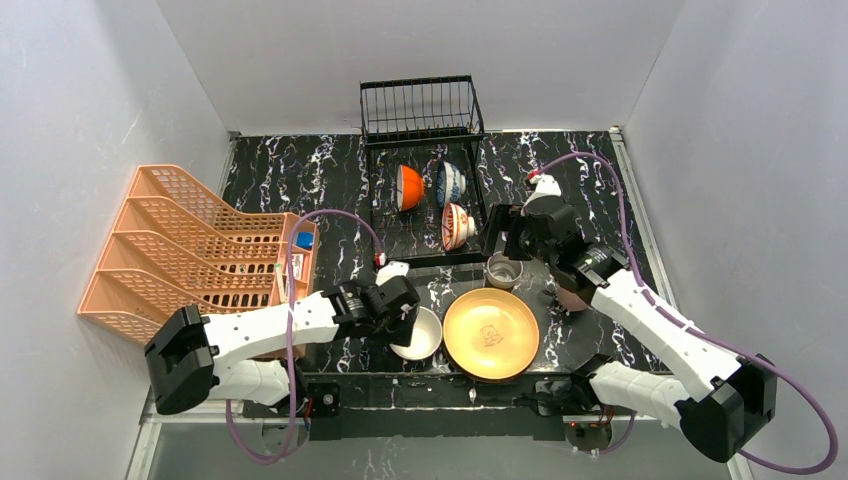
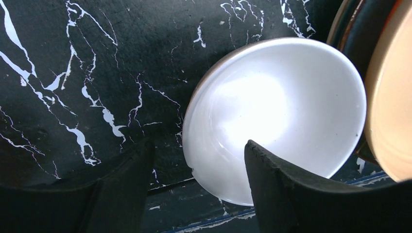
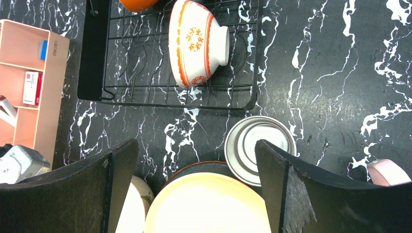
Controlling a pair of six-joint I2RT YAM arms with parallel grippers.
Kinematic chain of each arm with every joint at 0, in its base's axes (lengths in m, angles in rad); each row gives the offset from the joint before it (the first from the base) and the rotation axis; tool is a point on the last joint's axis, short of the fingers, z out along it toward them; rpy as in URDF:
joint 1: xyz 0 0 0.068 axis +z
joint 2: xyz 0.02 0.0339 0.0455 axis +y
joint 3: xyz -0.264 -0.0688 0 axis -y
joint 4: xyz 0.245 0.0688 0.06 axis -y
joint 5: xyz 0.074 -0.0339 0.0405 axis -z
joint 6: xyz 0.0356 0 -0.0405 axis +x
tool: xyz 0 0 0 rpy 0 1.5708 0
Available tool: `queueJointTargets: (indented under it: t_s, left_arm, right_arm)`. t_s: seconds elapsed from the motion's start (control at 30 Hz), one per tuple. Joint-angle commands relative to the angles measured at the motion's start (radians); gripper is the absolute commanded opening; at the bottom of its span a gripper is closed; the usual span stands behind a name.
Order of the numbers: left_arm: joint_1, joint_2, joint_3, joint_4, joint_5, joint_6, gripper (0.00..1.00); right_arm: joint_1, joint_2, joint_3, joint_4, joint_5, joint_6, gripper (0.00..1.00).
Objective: Load the mixed dishes into the dish rack
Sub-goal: Pick up the bowl from the corner of the board.
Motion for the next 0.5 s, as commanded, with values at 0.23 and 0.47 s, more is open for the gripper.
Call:
queueJointTargets:
  t_s: [0.23,0.47]
  left_arm:
    - [-0.007,0.029,0.0,-0.023,-0.064,-0.021,0.39]
    - [-0.007,0.033,0.002,-0.031,-0.07,-0.018,0.21]
  right_arm:
    - [-0.002,-0.014,-0.037,0.043,0.008,0.011,0.99]
    - [-0.002,-0.01,-0.039,0.05,-0.001,0.025,0.99]
